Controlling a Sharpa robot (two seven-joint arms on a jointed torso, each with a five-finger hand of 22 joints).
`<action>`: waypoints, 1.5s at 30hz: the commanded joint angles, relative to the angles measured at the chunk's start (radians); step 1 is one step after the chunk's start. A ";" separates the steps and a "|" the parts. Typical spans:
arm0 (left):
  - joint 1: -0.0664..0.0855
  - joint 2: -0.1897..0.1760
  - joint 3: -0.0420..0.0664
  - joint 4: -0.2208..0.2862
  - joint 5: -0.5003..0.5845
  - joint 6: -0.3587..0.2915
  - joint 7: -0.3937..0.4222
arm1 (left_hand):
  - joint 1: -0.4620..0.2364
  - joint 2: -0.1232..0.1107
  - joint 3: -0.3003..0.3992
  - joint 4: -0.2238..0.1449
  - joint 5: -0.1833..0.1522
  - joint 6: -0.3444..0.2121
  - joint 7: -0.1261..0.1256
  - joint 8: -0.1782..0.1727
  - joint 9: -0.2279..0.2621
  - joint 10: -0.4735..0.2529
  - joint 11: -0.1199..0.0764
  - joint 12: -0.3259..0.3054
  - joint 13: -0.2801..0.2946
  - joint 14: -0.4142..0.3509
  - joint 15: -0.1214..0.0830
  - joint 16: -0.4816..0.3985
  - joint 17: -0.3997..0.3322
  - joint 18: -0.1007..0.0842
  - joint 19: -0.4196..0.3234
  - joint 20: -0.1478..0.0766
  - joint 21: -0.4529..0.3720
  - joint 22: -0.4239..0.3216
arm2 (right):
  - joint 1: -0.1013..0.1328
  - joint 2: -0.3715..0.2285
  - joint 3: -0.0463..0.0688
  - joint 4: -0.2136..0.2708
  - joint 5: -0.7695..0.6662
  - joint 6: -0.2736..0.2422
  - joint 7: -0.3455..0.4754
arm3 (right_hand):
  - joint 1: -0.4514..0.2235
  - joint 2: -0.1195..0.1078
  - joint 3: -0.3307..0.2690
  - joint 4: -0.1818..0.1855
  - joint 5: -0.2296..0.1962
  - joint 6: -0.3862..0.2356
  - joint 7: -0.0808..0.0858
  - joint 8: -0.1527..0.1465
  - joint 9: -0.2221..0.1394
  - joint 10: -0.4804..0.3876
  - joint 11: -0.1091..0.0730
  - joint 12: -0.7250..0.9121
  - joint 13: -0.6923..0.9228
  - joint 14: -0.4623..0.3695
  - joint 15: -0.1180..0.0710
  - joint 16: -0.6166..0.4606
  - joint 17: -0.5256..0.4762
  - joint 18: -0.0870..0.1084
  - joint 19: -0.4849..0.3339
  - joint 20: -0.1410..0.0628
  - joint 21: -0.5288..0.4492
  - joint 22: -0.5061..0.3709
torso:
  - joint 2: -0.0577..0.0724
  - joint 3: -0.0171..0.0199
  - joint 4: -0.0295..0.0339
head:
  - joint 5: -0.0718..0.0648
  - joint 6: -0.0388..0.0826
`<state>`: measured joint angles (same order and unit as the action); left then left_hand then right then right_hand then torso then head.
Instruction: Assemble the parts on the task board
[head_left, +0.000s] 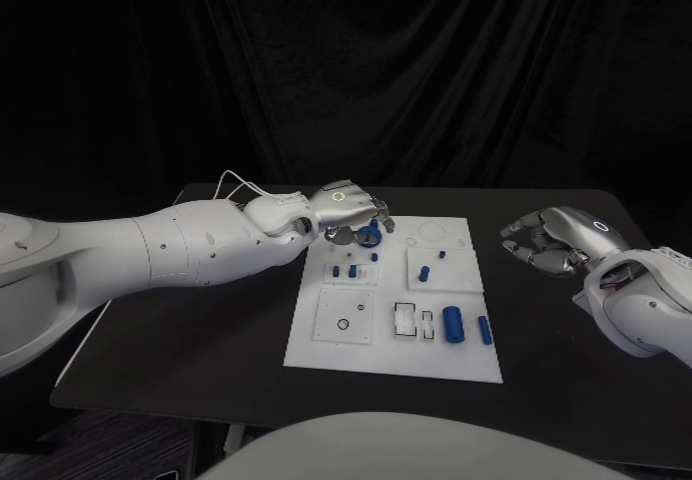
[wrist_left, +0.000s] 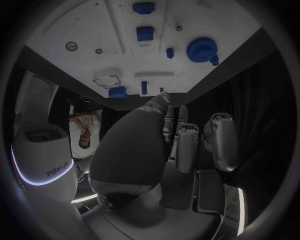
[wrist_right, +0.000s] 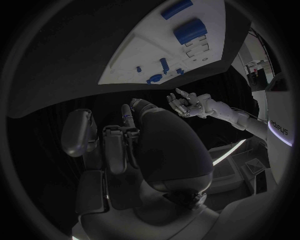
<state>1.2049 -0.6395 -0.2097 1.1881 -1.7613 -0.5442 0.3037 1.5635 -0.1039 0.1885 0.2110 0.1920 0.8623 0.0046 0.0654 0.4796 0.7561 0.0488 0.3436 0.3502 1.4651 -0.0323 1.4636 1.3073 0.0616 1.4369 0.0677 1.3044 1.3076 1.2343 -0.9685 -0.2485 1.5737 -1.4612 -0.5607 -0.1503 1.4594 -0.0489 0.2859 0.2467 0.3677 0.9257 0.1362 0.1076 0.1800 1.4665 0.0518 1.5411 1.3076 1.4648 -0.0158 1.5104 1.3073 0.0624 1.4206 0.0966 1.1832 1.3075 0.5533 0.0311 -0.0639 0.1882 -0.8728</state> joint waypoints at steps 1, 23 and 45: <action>0.005 0.021 0.000 -0.013 -0.049 0.101 -0.053 | -0.026 -0.009 0.004 0.000 -0.005 -0.047 -0.008 -0.004 -0.018 0.002 0.010 -0.005 -0.016 0.040 0.000 0.002 0.081 0.001 0.004 0.006 -0.008 0.178 | -0.001 -0.001 0.001 0.004 -0.003 -0.013 -0.012 | -0.001 -0.009 0.005 0.001 0.004 0.008 0.003 -0.004 -0.001 0.046 0.004 -0.001 0.185 0.078 0.001 -0.002 0.186 0.018 0.005 -0.005 0.007 0.155 | 0.002 0.0022 -0.0021 | -0.008 0.000; 0.001 0.102 -0.001 -0.057 -0.053 0.236 -0.119 | -0.122 -0.009 -0.023 -0.004 -0.101 -0.041 0.013 0.017 -0.028 0.038 0.014 0.052 0.007 0.036 0.007 0.006 0.079 0.006 -0.004 0.016 -0.035 0.173 | -0.001 0.000 0.001 0.006 -0.003 -0.011 -0.011 | -0.001 -0.009 0.005 0.001 0.004 0.009 0.002 -0.003 -0.001 0.045 0.004 -0.001 0.185 0.077 0.001 -0.003 0.185 0.018 0.004 -0.005 0.005 0.154 | 0.018 -0.0004 -0.0155 | 0.011 0.000; -0.040 0.120 -0.001 -0.115 -0.054 0.277 -0.144 | -0.108 -0.005 -0.004 -0.040 -0.043 -0.002 0.046 0.024 -0.025 0.025 0.013 0.059 0.024 0.025 0.007 -0.008 0.056 0.011 -0.015 0.017 -0.064 0.167 | -0.001 0.007 0.001 0.000 -0.003 -0.011 -0.006 | -0.001 -0.008 0.006 0.001 0.004 0.010 0.002 -0.003 -0.001 0.043 0.004 -0.003 0.181 0.076 0.000 -0.006 0.181 0.020 0.003 -0.005 0.000 0.153 | 0.021 0.0021 -0.0157 | 0.012 0.000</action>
<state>1.1676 -0.5229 -0.2115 1.0754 -1.8131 -0.2806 0.1629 1.4562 -0.1110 0.1843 0.1760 0.1435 0.8611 0.0431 0.0941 0.4562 0.7868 0.0616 0.3979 0.3729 1.4650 -0.0321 1.4595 1.3078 0.0617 1.4263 0.0859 1.2463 1.3074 1.2343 -0.9620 -0.2484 1.5734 -1.4612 -0.5607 -0.1500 1.4594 -0.0489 0.2859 0.2467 0.3676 0.9292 0.1398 0.1076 0.1800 1.4665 0.0519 1.5411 1.3076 1.4648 -0.0158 1.5104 1.3073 0.0624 1.4206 0.0966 1.1833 1.3080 0.5746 0.0334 -0.0789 0.1994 -0.8728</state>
